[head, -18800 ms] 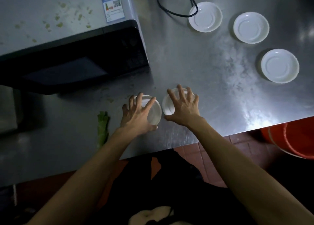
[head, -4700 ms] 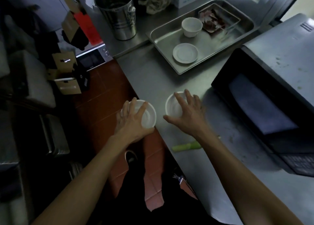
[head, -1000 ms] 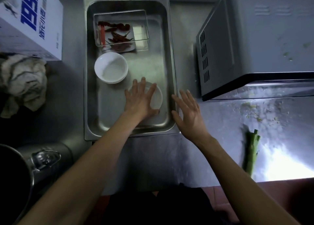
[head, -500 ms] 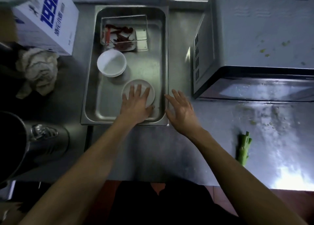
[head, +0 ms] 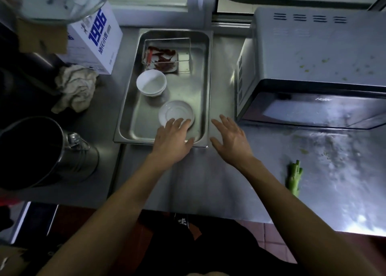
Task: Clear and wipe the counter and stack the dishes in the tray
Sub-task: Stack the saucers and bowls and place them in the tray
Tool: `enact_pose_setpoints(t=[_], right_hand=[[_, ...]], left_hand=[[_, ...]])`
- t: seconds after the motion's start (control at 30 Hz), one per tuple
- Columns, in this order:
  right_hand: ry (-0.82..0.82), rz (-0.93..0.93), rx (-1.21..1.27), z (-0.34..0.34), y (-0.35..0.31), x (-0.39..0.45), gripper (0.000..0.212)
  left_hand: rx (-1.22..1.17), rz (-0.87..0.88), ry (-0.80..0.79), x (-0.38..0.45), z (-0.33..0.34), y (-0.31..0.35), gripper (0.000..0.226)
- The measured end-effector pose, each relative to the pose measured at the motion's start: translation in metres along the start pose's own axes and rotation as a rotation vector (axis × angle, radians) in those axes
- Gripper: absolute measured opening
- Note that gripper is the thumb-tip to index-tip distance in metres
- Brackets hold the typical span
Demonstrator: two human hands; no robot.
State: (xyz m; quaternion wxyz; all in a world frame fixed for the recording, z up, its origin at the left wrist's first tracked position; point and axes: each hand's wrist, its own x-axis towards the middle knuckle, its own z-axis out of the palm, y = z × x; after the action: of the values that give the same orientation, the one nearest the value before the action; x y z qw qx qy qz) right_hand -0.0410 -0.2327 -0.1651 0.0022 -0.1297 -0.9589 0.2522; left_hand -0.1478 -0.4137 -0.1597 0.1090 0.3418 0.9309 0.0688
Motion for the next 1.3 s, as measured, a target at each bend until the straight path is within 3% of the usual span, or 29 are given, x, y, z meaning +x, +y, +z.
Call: enact_pose_setpoints(t=[0.2,0.57,0.87,1.3], right_hand=[[0.032,0.093,-0.053,-0.007,-0.013,-0.047,0.062],[0.094,0.355,-0.047,-0.012,0.001,-0.157,0.064],[0.230,0.567,0.009,-0.047,0.068,-0.253,0.063],[0.336,0.792,0.097,-0.119,0.230,-0.402,0.061]], left_hand=[[-0.050,0.111,0.064,-0.027,-0.005,-0.001,0.056],[-0.109,0.289,-0.028,-0.055,0.010,0.054,0.060],[-0.032,0.538,-0.114,-0.061,0.028,0.182,0.063],[0.032,0.736,-0.188,-0.074,0.077,0.439,0.058]])
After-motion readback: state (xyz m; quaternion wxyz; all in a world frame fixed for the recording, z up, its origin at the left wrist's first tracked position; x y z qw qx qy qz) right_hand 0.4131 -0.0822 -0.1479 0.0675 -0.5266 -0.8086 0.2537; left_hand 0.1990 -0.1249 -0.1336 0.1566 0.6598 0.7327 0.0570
